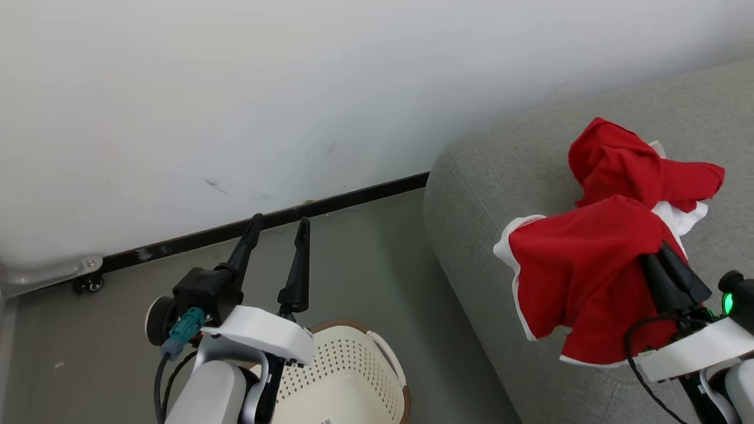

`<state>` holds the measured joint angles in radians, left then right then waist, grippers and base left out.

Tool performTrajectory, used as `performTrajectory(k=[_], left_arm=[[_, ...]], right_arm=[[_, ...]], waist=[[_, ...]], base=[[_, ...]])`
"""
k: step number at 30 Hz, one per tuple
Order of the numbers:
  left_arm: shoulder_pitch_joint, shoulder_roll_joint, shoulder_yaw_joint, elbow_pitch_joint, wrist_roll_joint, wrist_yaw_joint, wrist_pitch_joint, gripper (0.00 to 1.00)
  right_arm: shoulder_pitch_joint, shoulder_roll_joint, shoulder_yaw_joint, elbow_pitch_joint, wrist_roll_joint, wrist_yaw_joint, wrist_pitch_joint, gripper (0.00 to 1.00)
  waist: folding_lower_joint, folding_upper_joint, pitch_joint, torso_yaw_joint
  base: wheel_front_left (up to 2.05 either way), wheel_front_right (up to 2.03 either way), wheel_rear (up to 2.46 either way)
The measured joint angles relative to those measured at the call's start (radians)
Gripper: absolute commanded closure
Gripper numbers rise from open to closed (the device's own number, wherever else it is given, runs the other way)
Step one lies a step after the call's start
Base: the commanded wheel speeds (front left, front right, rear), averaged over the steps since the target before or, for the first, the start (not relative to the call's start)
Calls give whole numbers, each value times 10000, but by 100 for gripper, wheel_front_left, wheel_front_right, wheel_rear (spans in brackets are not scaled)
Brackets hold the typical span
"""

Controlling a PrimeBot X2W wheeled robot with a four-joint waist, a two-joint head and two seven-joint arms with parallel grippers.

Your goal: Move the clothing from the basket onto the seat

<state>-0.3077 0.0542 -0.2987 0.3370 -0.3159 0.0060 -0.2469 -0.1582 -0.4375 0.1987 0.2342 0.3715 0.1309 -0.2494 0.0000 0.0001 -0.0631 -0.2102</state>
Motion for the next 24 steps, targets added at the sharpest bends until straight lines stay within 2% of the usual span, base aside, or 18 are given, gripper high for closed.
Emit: performTrajectory(k=[6, 15, 24], left_arm=[[0, -21, 102, -347, 25, 42, -2, 0], [26, -31, 245, -493, 132, 117, -4, 0], [382, 2, 499, -631, 324, 221, -12, 0]], right_arm=[[433, 288, -234, -466, -205, 0, 36, 100], [483, 274, -159, -1068, -393, 0, 226, 100], [-1345, -242, 40, -1053, -270, 0, 767, 100]], waist=[[0, 0, 80, -388], [0, 0, 231, -868], [0, 0, 486, -1186]], base=[[0, 0, 0], [0, 0, 0], [0, 0, 0]])
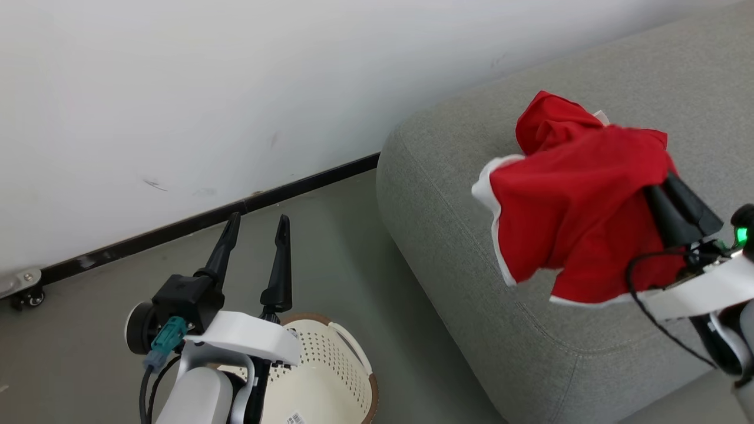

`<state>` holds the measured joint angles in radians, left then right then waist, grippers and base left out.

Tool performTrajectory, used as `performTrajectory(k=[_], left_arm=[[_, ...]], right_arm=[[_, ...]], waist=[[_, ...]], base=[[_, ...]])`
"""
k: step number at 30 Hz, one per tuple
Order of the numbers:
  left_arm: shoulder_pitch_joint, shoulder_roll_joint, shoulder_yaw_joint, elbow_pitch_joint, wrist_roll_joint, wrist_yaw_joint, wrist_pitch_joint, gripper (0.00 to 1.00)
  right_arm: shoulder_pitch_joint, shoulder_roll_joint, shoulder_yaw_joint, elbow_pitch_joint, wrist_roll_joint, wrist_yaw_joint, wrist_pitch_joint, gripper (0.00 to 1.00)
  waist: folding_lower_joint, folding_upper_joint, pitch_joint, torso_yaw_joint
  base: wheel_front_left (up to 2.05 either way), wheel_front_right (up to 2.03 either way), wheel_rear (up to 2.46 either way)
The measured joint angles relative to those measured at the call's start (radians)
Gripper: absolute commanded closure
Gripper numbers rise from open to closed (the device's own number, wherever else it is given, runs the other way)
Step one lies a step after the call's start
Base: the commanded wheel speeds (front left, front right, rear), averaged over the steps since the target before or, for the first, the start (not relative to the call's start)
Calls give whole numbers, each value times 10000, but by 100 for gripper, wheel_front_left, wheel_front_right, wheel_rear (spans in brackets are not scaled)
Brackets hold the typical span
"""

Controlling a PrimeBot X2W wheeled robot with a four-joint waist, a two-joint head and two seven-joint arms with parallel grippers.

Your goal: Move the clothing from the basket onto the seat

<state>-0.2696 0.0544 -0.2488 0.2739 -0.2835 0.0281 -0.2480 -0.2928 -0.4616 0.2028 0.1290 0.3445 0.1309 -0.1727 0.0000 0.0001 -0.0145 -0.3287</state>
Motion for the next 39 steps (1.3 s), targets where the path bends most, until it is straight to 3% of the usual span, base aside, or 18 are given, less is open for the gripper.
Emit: performTrajectory(k=[13, 22, 39], left_arm=[[-5, 259, 314, -476, 213, 174, -2, 0], [-14, 587, 387, -892, 516, 245, -2, 0], [-94, 1039, 347, -1630, 917, 245, 2, 0]], right_arm=[[-2818, -790, -393, 936, 683, 0, 1212, 100], [-4514, -1574, -1358, 2196, 826, -2, 1835, 100], [-5704, -2272, -2061, 4512, 675, 0, 2075, 100]], waist=[[0, 0, 630, -174], [0, 0, 1229, -139], [0, 0, 2417, 274]], base=[[0, 0, 0], [0, 0, 0], [0, 0, 0]])
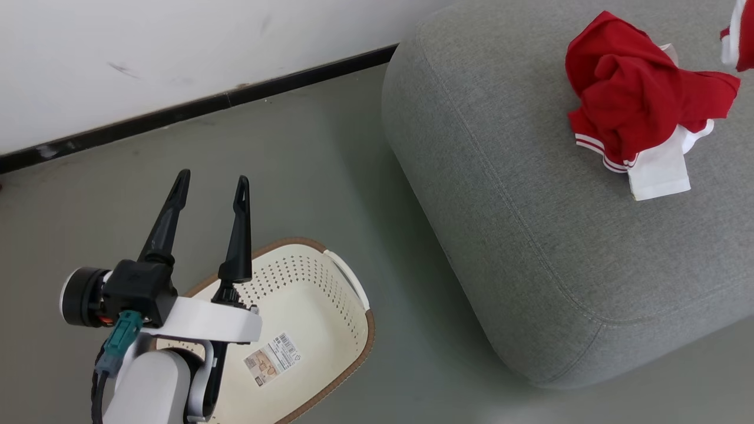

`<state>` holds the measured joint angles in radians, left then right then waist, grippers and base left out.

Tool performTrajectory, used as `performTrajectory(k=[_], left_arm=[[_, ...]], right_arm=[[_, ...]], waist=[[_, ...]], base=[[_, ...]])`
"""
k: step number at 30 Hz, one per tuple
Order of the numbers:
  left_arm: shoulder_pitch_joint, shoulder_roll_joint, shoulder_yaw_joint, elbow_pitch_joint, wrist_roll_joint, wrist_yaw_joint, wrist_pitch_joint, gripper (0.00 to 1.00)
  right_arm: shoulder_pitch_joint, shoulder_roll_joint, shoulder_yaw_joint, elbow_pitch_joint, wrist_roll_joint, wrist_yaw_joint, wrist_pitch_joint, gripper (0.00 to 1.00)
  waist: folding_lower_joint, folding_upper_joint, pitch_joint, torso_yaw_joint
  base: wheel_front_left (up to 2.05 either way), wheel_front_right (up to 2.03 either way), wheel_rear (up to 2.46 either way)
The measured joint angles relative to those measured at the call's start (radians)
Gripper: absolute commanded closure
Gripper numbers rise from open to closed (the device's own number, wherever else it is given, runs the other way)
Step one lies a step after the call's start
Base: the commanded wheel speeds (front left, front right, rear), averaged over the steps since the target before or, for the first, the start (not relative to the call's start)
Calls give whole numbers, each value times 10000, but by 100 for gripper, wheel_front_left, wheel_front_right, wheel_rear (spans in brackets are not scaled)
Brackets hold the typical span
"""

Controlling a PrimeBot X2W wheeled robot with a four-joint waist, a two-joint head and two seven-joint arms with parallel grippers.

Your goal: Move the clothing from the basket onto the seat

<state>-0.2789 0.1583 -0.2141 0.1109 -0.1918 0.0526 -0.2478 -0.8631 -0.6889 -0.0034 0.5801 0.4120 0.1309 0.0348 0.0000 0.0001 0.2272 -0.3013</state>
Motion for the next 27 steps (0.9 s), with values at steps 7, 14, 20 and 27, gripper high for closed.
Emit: performTrajectory(k=[7, 14, 20, 27], left_arm=[[-347, 127, -36, -242, 105, -12, 73, 0], [-555, 251, -82, -514, 211, -15, 238, 0], [-773, 278, -163, -663, 255, -59, 370, 0], [-909, 395, -188, -802, 378, -79, 550, 0]], right_arm=[[-107, 282, -173, 698, -96, -2, -305, 100], [-480, 506, -207, 1114, -320, -2, -717, 100], [-624, 740, -136, 1653, -522, -2, -1009, 100], [-542, 1450, 134, 2391, -754, -2, -1243, 100]], waist=[[1, 0, 496, 187], [0, 0, 969, 357], [0, 0, 1360, 480], [0, 0, 1841, 583]], base=[[0, 0, 0], [0, 0, 0], [0, 0, 0], [0, 0, 0]])
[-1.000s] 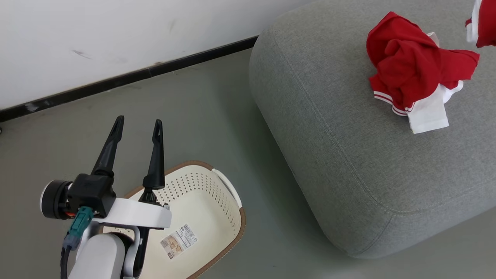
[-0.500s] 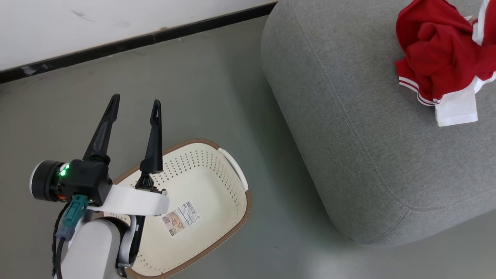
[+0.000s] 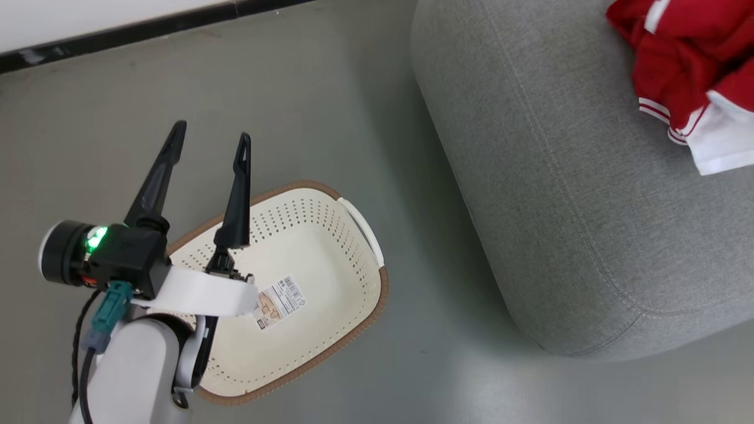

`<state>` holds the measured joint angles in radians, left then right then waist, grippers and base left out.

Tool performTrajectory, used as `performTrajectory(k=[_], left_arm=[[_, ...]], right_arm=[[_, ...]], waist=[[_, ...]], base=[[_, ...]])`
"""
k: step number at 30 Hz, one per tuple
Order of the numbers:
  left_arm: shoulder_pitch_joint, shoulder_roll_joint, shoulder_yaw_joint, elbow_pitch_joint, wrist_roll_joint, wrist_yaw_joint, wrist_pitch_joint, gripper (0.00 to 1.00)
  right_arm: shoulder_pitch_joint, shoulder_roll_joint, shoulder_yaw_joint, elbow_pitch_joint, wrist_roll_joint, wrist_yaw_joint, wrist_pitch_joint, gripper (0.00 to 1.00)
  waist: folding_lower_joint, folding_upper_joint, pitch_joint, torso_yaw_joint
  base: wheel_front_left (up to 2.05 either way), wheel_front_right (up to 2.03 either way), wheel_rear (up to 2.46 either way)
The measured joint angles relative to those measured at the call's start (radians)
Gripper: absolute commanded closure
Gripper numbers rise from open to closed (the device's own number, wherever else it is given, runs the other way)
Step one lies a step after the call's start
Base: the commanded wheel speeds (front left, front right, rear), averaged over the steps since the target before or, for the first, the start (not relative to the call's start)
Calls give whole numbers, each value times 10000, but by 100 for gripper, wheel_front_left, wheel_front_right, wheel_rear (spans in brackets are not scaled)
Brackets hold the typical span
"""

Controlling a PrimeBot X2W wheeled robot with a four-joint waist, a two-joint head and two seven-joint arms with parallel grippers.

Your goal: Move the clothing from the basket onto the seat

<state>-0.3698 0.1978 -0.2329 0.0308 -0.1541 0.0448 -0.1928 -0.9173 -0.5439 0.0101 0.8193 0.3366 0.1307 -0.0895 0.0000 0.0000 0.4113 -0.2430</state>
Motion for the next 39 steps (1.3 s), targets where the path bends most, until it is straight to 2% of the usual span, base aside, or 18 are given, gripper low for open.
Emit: performTrajectory(k=[5, 16, 27, 28, 29, 32, 33, 34, 35, 38, 39], left_arm=[[-256, 150, 56, -79, 12, -8, 79, 0], [-470, 211, 198, -167, 29, -6, 79, 0], [-470, 196, 203, -25, 23, -6, 17, 0], [-470, 194, 203, -6, 23, -6, 8, 0], [-470, 190, 203, 10, 21, -6, -19, 0], [-470, 150, 203, 48, -8, -6, -31, 0], [-470, 136, 203, 65, -10, -6, -73, 0], [-469, 127, 203, 90, -10, -6, -105, 0], [-468, 119, 201, 130, -15, -6, -109, 0], [-465, 82, 199, 201, -29, -6, -125, 0], [-465, 63, 198, 242, -46, -6, -161, 0]], right_arm=[[268, 376, 146, 364, -132, 0, -157, 100], [374, 504, 90, 1227, -205, 0, -491, 100], [616, 953, 209, 1837, -221, 0, -882, 100], [616, 980, 224, 1868, -226, 0, -899, 95], [616, 995, 244, 1879, -244, 0, -961, 82], [628, 1005, 334, 1898, -251, 2, -988, 53], [662, 1005, 368, 1902, -251, 0, -1022, 46], [746, 1005, 422, 1896, -251, 0, -1068, 46], [826, 1024, 502, 1923, -261, 0, -1085, 33], [984, 1062, 635, 1942, -280, 0, -1101, 5], [1020, 1078, 677, 1956, -288, 0, -1122, 0]], waist=[[0, 0, 264, 13], [1, 0, 658, -140], [1, 0, 632, -275], [1, 0, 611, -281], [1, 0, 589, -286], [1, 0, 513, -304], [1, 0, 487, -311], [1, 0, 461, -319], [0, 0, 434, -329], [1, 0, 378, -352], [0, 0, 349, -365]], base=[[0, 0, 0], [0, 0, 0], [0, 0, 0], [0, 0, 0], [0, 0, 0], [0, 0, 0], [0, 0, 0], [0, 0, 0], [0, 0, 0], [0, 0, 0], [0, 0, 0]])
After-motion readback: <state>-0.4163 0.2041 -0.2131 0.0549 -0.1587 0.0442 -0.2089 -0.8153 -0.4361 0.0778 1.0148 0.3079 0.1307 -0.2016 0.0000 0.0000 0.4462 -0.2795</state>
